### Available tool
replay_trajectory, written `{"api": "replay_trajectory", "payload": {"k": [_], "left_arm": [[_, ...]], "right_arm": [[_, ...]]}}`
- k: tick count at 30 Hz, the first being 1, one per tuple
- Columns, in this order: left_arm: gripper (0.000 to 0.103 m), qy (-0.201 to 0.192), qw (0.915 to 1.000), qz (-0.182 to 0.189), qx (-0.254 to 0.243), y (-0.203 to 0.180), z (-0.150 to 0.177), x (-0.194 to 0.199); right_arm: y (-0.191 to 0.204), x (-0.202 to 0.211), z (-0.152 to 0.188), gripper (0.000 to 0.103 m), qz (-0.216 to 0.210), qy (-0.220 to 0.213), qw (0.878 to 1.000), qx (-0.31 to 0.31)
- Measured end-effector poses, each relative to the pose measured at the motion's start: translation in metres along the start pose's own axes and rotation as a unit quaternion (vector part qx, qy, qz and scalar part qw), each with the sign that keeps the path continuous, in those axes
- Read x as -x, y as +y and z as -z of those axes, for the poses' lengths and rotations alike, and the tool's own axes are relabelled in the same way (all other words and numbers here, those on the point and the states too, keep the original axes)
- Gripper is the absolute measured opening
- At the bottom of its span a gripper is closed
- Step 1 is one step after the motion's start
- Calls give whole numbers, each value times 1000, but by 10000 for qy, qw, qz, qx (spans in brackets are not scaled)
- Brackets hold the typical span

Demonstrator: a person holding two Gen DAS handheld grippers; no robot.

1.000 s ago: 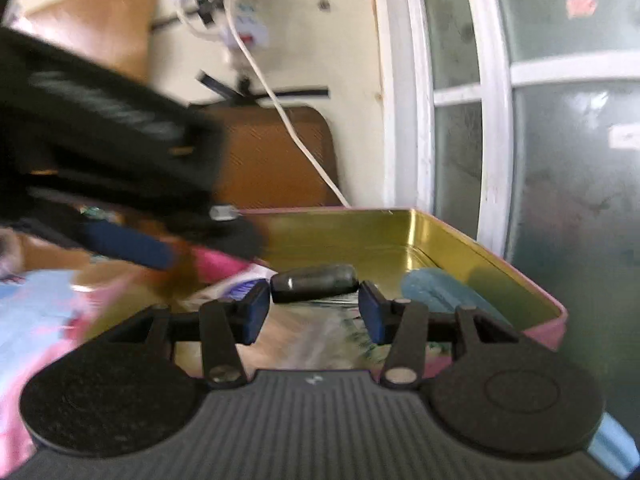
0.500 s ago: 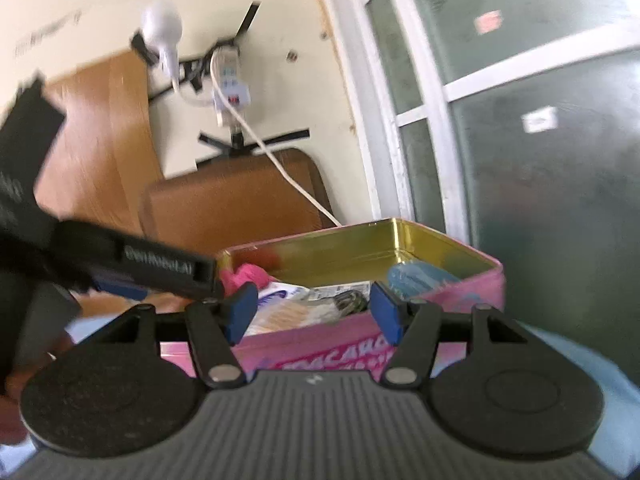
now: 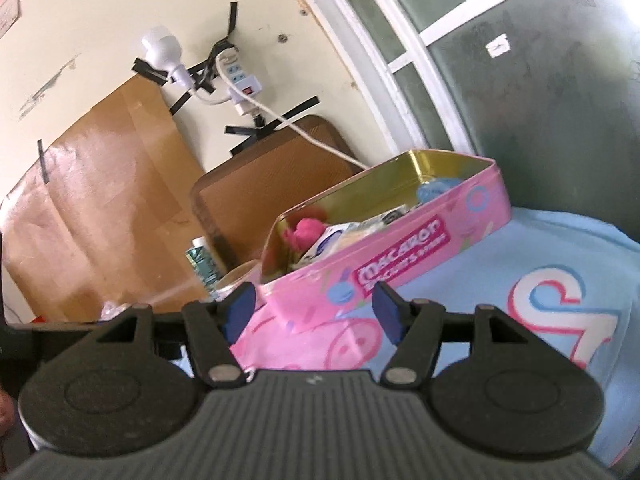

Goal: Organize soft objects

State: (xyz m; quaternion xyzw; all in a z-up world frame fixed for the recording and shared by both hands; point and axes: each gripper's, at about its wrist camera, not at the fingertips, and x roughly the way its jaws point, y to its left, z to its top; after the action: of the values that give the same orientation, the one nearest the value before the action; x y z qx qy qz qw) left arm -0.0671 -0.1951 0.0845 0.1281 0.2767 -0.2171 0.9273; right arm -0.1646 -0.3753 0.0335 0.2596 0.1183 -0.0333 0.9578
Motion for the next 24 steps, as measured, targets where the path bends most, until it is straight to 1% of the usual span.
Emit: {"api": "replay_trajectory", "payload": {"k": [3, 5, 7, 11, 14, 24], "left_arm": [[103, 20, 10000, -8, 70, 10, 12, 12], [103, 87, 9999, -14, 121, 17, 20, 18], [103, 122, 9998, -59, 168, 23, 27, 22], [103, 157, 9992, -298, 234, 32, 42, 30], [103, 235, 9988, -347, 254, 35, 50, 34], [103, 231, 9983, -457, 293, 42, 63, 39]], "right_arm": [[13, 6, 5, 70, -61, 46, 10000, 16], [21, 8, 7, 76, -101, 108, 9999, -3], [27, 11, 10, 78, -149, 159, 9998, -5], [42, 13, 13, 81, -196, 238, 9995, 98], [49, 12, 15, 82, -241, 277, 9992, 134], [59, 11, 20, 83, -274, 355, 9987, 226]]}}
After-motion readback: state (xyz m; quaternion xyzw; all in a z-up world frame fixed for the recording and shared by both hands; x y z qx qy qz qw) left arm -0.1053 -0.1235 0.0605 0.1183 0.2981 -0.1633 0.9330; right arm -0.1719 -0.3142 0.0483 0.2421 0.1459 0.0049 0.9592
